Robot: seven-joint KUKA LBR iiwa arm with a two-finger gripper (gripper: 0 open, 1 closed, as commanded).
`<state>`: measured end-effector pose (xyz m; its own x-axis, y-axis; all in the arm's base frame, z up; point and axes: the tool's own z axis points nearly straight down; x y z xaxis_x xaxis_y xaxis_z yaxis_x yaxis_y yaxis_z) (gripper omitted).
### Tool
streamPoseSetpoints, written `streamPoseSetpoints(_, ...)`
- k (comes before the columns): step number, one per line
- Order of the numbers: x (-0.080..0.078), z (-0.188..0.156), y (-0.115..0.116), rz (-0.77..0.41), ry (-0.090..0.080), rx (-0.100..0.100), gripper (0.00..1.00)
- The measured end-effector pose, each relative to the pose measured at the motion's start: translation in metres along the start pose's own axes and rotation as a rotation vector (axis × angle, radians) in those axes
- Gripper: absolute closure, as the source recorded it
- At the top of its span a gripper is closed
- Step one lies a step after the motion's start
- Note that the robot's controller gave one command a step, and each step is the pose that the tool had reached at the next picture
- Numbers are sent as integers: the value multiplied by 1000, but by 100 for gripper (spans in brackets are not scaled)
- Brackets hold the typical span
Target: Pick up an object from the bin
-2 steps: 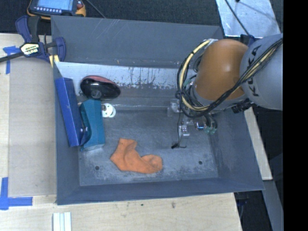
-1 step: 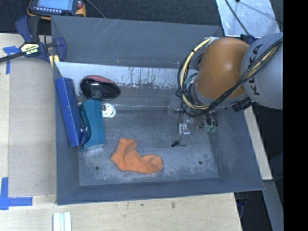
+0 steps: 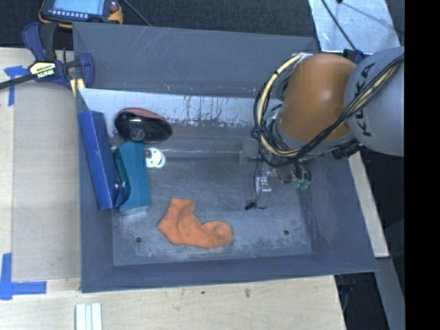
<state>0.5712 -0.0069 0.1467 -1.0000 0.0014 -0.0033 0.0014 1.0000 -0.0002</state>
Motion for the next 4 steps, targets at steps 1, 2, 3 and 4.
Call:
streamPoseSetpoints(1,0,-14,28,-166,0,1,0)
streamPoseSetpoints(2,20,-22,71,-217,0,-1,0)
streamPoseSetpoints(3,32,-32,93,-25,1,-2,0)
streamPoseSetpoints(4,56,-5,103,-210,-3,-1,0)
